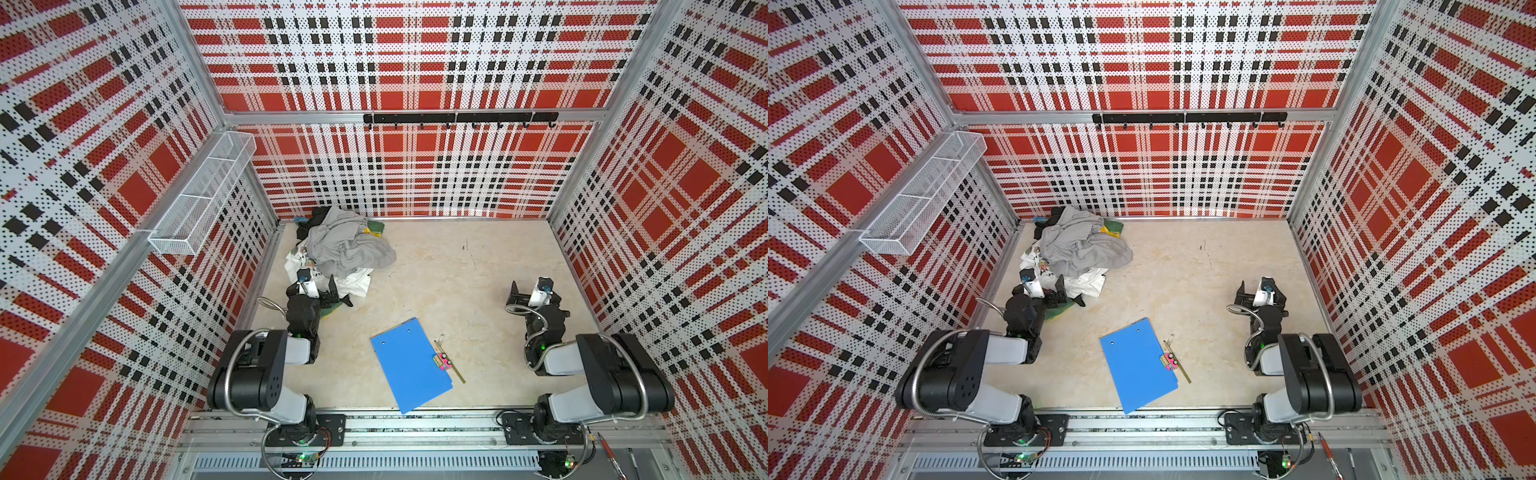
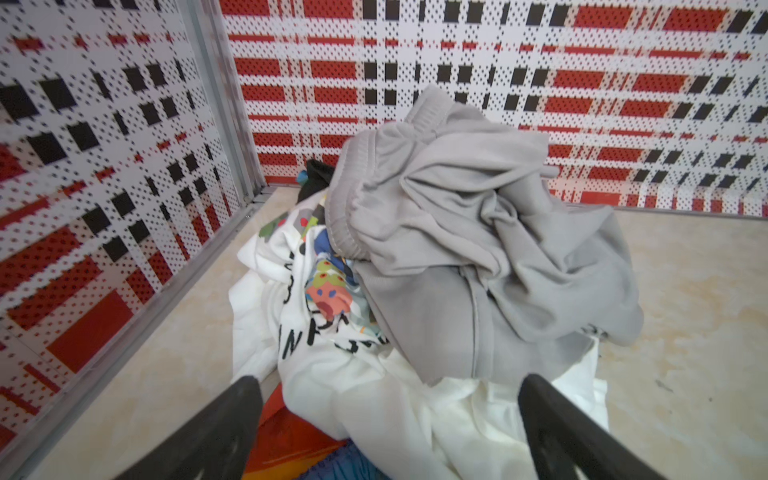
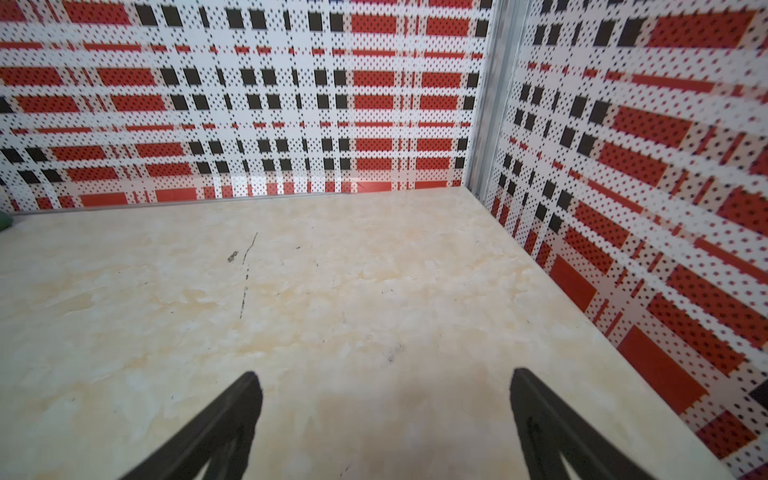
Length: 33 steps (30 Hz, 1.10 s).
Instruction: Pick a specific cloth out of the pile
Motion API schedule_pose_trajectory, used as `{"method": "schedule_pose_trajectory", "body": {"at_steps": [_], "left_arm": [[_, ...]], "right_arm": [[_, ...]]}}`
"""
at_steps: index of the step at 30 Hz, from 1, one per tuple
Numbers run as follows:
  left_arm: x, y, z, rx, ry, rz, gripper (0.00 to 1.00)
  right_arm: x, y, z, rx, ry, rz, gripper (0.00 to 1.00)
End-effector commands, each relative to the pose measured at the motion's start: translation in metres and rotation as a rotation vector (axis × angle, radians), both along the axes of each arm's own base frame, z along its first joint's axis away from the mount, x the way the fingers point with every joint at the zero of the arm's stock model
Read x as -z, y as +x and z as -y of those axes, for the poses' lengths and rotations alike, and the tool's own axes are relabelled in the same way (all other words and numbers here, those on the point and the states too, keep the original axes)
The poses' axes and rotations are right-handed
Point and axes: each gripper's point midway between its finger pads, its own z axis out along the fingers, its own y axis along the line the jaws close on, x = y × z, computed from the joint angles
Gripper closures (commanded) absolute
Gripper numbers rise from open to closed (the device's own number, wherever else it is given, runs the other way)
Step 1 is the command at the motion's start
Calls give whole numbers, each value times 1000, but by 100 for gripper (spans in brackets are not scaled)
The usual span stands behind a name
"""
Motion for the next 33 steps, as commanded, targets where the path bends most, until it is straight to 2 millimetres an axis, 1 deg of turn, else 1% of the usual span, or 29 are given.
{"method": "schedule_pose_trajectory", "body": {"at_steps": [1, 3, 4, 5, 7, 8, 10, 13, 15, 16, 18, 19, 23, 25, 28, 30, 33], "left_arm": [[-34, 5, 2, -52, 20, 3, 1], [-47, 10, 4, -72, -26, -26, 1], [-55, 14, 6, -70, -59, -40, 1], [-60, 17, 9, -67, -94, -57, 1], [-70, 24, 19, -38, -169, -86, 1], [-72, 28, 25, -19, -194, -106, 1], [-71, 34, 33, -15, -233, -158, 1], [-63, 44, 49, 30, -294, -286, 1], [-55, 48, 62, 70, -356, -372, 1], [-49, 47, 68, 93, -381, -412, 1], [-39, 44, 75, 115, -430, -462, 1], [-35, 43, 78, 129, -447, -485, 1], [-30, 37, 83, 169, -430, -570, 1], [-21, 29, 91, 203, -418, -644, 1], [0, 16, 89, 161, -381, -718, 1], [8, 11, 86, 149, -370, -724, 1], [16, 8, 80, 130, -355, -733, 2]], "right_arm": [[-52, -7, 5, 35, 40, 119, 0], [-72, -7, 1, 20, 79, 109, 0], [-86, -6, -8, -30, 107, 115, 0], [-98, -6, -13, -59, 133, 123, 0], [-121, -5, -23, -111, 208, 130, 0], [-131, -4, -26, -118, 267, 116, 0], [-147, -4, -37, -147, 382, 78, 0], [-175, -12, -76, -263, 395, 66, 0], [-185, -20, -99, -293, 395, 64, 0], [-186, -25, -110, -305, 406, 57, 0], [-182, -30, -126, -306, 447, 24, 0], [-179, -33, -138, -327, 462, -2, 0], [-167, -41, -185, -410, 481, -77, 0], [-161, -43, -204, -432, 482, -100, 0], [-156, -44, -226, -463, 500, -125, 0], [-157, -46, -237, -487, 522, -139, 0], [-170, -54, -250, -545, 564, -133, 0]]}}
